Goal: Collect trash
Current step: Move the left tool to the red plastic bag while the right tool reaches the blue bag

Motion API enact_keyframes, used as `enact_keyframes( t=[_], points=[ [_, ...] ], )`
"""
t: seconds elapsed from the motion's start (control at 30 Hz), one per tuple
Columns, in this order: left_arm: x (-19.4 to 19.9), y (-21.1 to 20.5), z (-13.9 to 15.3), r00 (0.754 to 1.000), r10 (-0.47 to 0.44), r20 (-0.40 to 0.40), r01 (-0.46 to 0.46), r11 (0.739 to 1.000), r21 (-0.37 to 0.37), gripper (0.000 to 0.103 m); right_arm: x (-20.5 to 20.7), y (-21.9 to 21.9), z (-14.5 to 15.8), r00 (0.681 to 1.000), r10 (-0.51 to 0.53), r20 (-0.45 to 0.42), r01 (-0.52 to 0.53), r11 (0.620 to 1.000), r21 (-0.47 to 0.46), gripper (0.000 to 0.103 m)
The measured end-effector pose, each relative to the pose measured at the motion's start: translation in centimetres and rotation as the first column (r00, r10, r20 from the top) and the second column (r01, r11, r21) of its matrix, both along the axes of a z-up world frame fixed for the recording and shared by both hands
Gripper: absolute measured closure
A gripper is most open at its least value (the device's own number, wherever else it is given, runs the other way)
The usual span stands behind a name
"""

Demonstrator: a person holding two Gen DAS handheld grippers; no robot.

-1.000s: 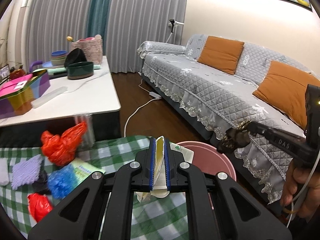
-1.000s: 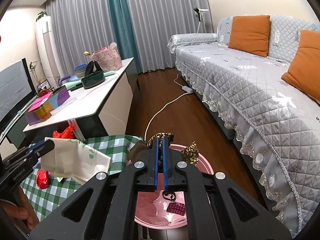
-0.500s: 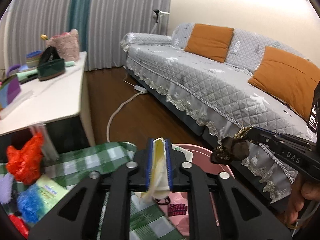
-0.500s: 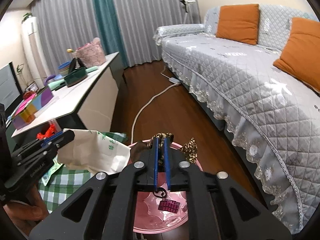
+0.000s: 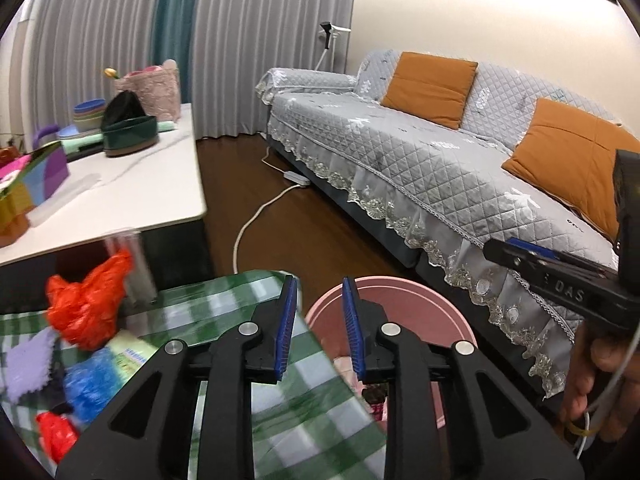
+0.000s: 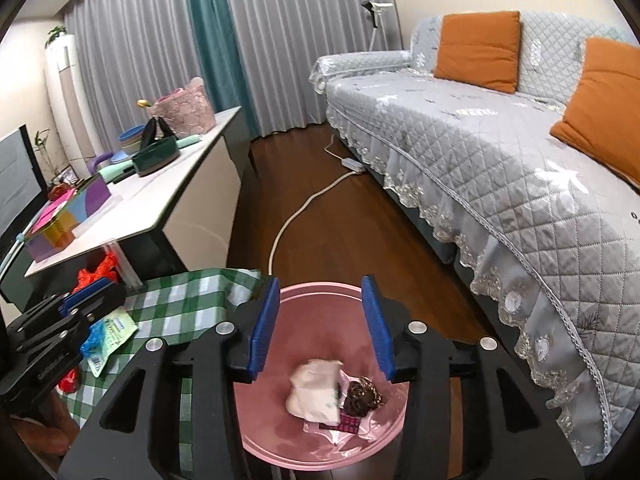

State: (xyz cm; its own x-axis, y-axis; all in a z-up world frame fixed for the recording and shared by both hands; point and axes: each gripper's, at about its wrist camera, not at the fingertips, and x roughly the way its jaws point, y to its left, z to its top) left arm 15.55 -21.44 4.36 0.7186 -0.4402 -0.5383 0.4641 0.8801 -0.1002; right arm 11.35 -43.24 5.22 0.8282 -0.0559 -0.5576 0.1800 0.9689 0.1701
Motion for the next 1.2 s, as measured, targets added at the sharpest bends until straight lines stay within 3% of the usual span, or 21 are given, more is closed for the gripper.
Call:
enact_keyframes(
  t=[0.47, 0.73, 0.97, 1.2],
  points=[
    [-5.4, 10.2, 3.2, 0.991, 0.126, 0.051, -0.127, 0.992, 0.014, 0.079, -0.4, 6.8, 2.4, 0.989, 0.135, 0.067, -0.135, 0.991, -0.003, 0.059],
    [-7.4, 18.2, 4.6, 0.959, 0.276, 0.068, -0.275, 0.961, -0.023, 0.079, -0.1, 10.1, 2.9, 0.977, 0.192, 0.088, -0.195, 0.981, 0.026, 0.059],
    [-8.0, 24.0, 2.6, 0.903, 0.426, 0.05, -0.425, 0.905, -0.031, 0.079, 1.1, 14.2, 1.8, 0.959, 0.276, 0.068, -0.279, 0.96, 0.028, 0.059],
    [-7.8, 26.1, -0.4, 0.896, 0.444, -0.005, -0.444, 0.896, -0.02, 0.079, 2.5, 18.8, 0.8, 0.928, 0.368, 0.055, -0.37, 0.929, 0.031, 0.06]
  ],
)
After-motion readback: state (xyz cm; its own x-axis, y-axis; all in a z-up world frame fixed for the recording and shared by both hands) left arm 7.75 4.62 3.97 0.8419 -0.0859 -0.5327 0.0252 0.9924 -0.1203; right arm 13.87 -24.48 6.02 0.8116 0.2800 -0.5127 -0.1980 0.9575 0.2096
